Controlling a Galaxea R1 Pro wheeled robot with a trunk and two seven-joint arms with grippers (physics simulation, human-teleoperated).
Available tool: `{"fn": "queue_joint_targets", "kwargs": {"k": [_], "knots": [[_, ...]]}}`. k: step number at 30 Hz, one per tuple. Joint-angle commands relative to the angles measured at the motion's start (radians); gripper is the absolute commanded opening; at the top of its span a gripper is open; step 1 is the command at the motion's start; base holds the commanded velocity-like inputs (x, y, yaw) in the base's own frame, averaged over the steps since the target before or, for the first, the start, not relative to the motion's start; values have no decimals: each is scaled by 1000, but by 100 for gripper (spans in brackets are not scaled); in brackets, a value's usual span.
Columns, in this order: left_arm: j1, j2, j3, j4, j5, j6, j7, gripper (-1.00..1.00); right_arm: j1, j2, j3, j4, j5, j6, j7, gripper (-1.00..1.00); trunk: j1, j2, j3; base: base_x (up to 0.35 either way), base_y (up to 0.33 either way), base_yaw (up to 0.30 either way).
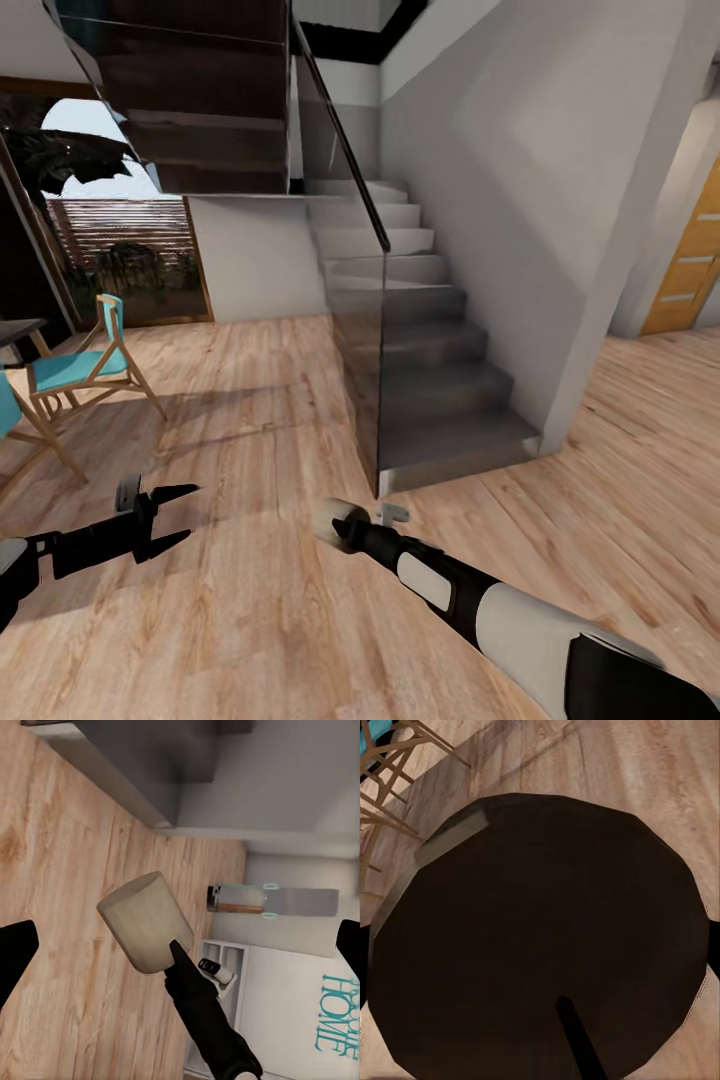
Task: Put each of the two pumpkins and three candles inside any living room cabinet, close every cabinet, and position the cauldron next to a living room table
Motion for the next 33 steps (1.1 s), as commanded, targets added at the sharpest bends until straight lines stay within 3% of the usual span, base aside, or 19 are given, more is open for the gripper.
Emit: {"fn": "queue_joint_targets", "kwargs": {"k": [1, 14, 25, 33], "knots": [[-1, 1, -2, 0, 8, 1, 5, 100, -1, 0, 7, 1, -14, -2, 5, -100, 0, -1, 0, 0, 0, 178], [-1, 1, -2, 0, 8, 1, 5, 100, -1, 0, 7, 1, -14, -3, 5, -100, 0, -1, 16, 40, 34, 178], [-1, 2, -2, 2, 8, 1, 5, 100, 0, 0, 7, 0, -14, -5, 11, -100, 0, -1, 29, 225, 221, 160], [-1, 1, -2, 32, 10, 1, 5, 100, 0, 1, 7, 1, -13, -3, 4, -100, 0, -1, 32, 30, 308, 122]]}}
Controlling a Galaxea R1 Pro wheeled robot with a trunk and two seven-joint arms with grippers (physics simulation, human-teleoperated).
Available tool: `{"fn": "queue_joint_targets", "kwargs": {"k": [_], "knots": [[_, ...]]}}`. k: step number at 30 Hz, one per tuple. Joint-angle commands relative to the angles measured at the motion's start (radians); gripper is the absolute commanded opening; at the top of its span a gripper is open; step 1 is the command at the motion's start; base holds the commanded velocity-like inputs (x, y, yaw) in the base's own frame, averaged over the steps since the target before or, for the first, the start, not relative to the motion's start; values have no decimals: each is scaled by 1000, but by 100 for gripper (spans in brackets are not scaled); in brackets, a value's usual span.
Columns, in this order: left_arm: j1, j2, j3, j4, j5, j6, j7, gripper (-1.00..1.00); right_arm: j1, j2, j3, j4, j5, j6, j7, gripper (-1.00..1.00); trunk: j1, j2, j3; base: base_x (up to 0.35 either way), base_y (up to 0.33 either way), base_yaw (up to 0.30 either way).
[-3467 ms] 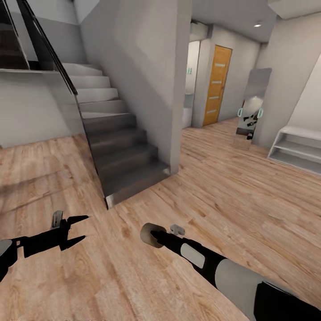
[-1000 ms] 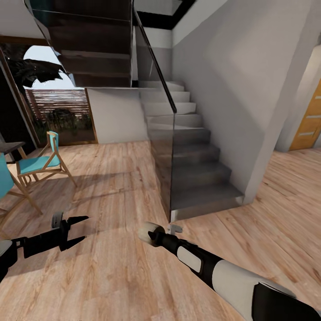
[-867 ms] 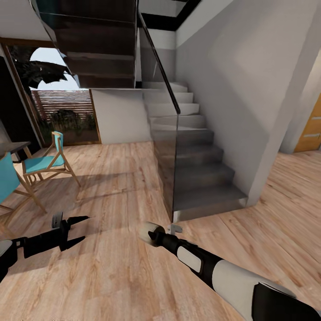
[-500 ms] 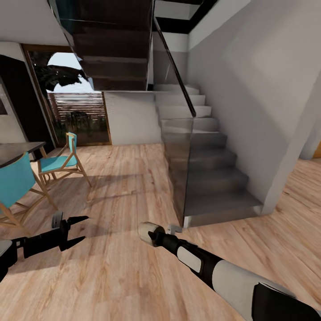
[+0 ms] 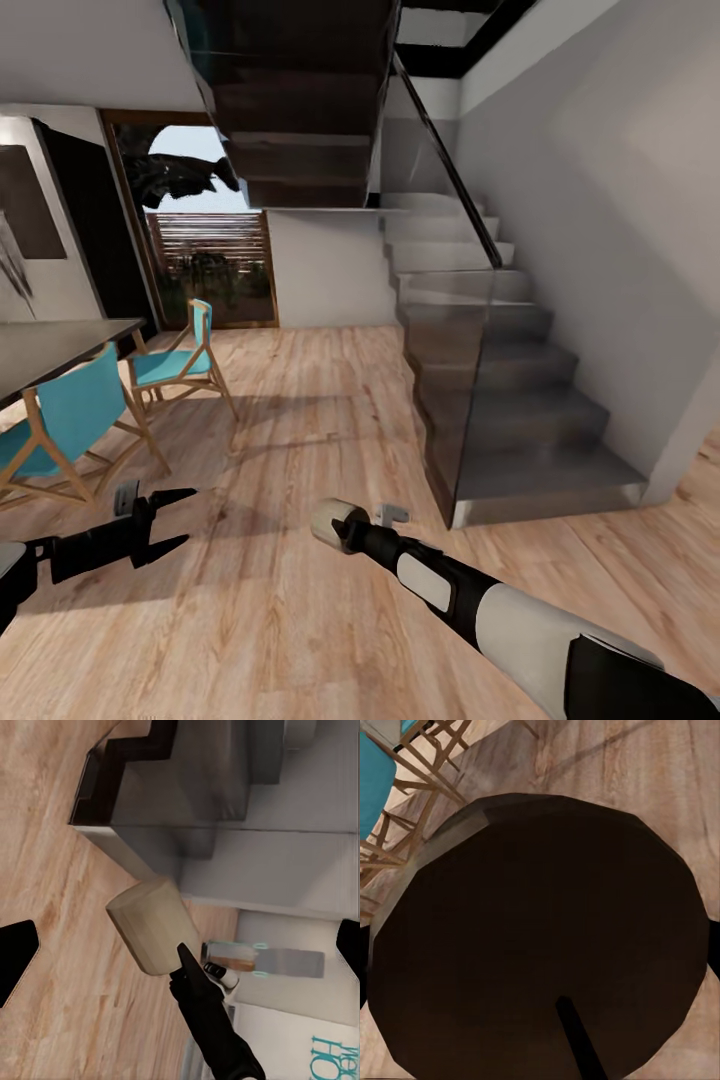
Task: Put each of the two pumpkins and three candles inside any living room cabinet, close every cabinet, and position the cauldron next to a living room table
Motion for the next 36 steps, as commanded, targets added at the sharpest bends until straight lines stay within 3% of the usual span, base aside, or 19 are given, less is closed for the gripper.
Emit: {"fn": "queue_joint_targets", "kwargs": {"k": [1, 36], "knots": [[-1, 1, -2, 1, 9, 1, 5, 100, -2, 0, 6, 1, -14, -2, 6, -100, 0, -1, 0, 2, 235, 227], [-1, 1, -2, 1, 9, 1, 5, 100, -2, 6, 7, 1, -14, 0, 4, -100, 0, -1, 17, -49, 21, 252]]}}
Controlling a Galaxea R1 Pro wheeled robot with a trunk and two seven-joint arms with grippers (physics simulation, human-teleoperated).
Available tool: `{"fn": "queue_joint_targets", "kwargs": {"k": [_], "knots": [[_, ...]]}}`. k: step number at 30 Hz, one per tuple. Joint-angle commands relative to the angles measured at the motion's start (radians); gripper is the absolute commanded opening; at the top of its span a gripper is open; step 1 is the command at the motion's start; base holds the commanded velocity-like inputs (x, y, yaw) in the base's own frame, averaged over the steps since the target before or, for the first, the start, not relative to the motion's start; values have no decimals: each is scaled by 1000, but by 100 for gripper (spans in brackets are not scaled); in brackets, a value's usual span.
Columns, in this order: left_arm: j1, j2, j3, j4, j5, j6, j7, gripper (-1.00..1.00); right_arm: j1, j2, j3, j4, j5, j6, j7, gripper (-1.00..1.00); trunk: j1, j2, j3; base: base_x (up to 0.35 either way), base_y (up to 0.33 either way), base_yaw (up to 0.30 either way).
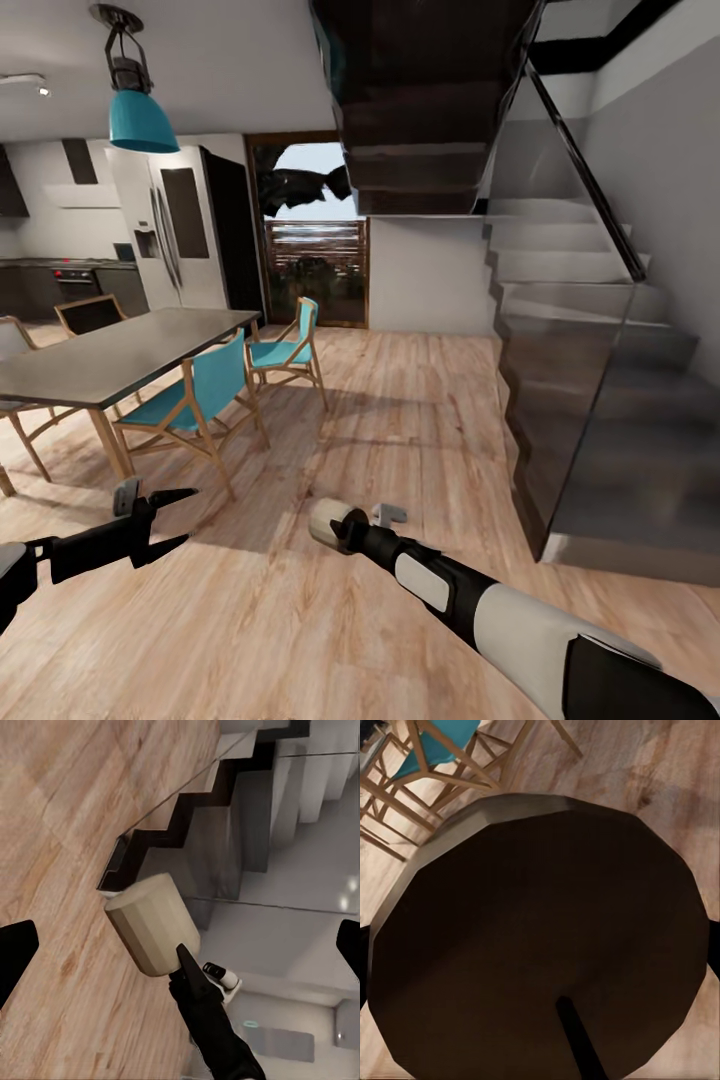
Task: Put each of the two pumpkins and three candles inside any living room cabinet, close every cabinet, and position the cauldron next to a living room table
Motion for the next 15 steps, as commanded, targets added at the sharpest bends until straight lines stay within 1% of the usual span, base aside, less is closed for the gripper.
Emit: {"fn": "queue_joint_targets", "kwargs": {"k": [1, 15], "knots": [[-1, 1, -2, 0, 8, 1, 5, 100, -2, 0, 5, 1, -13, -2, 6, -100, 0, -1, 0, -43, 0, 254], [-1, 1, -2, -2, 8, 1, 6, 100, -2, 0, 5, 1, -12, -2, 6, -100, 0, -1, 6, -5, 0, 254]]}}
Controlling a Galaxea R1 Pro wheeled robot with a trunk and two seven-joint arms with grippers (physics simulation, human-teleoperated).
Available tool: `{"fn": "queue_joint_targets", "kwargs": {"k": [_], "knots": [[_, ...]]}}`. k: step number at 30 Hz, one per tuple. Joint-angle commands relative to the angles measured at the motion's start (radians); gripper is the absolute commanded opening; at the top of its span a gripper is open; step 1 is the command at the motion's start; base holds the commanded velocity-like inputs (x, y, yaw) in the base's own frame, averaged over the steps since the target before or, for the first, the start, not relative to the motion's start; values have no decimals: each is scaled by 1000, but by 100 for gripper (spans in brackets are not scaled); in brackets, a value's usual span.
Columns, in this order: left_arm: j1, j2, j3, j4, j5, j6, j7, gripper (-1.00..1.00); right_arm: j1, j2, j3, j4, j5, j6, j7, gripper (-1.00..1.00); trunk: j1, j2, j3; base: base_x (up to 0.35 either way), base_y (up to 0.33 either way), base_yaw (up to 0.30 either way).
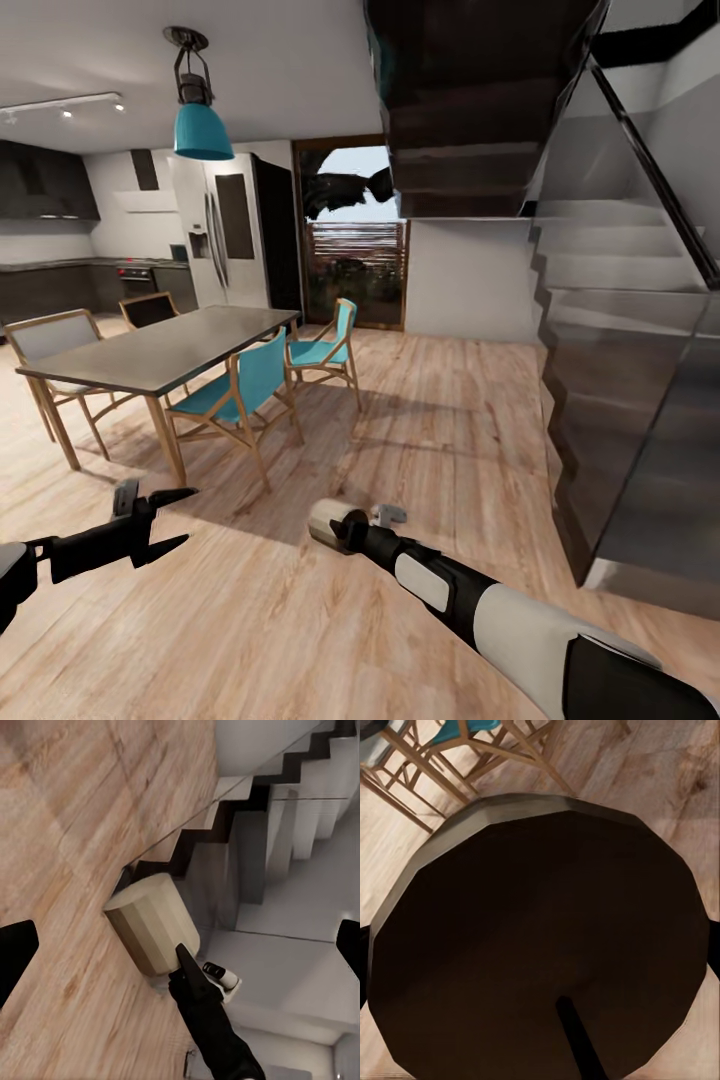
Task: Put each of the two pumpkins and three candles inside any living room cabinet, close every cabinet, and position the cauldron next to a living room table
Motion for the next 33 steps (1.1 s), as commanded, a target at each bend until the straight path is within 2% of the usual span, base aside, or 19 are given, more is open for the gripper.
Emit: {"fn": "queue_joint_targets", "kwargs": {"k": [1, 6, 13, 18, 25, 29, 33], "knots": [[-1, 1, -2, 0, 8, 1, 5, 100, -2, 0, 5, 1, -14, -1, 6, -100, 0, -1, -1, 0, 0, 254], [-1, 1, -2, 2, 8, 1, 6, 100, -2, 0, 5, 1, -14, -1, 6, -100, 0, -1, 2, 52, 9, 254], [-1, 1, -2, 2, 8, 1, 6, 100, -2, 0, 5, 1, -13, -2, 7, -100, 0, -1, 5, 258, 134, 254], [-1, 1, -2, 2, 8, 1, 5, 100, -2, 0, 5, 0, -13, -4, 7, -100, 0, -1, 7, 281, 217, 229], [-1, 1, -2, 2, 8, 1, 5, 100, -2, 0, 5, -1, -13, -3, 6, -100, 0, -1, 7, 273, 241, 43], [-1, 1, -2, 3, 8, 1, 5, 100, -2, 0, 6, -1, -13, -3, 6, -100, 0, -1, 9, 271, 243, 204], [-1, 1, -2, 2, 8, 1, 5, 100, -2, 0, 19, 0, -13, -3, 6, -100, 0, -1, 11, 271, 243, 240]]}}
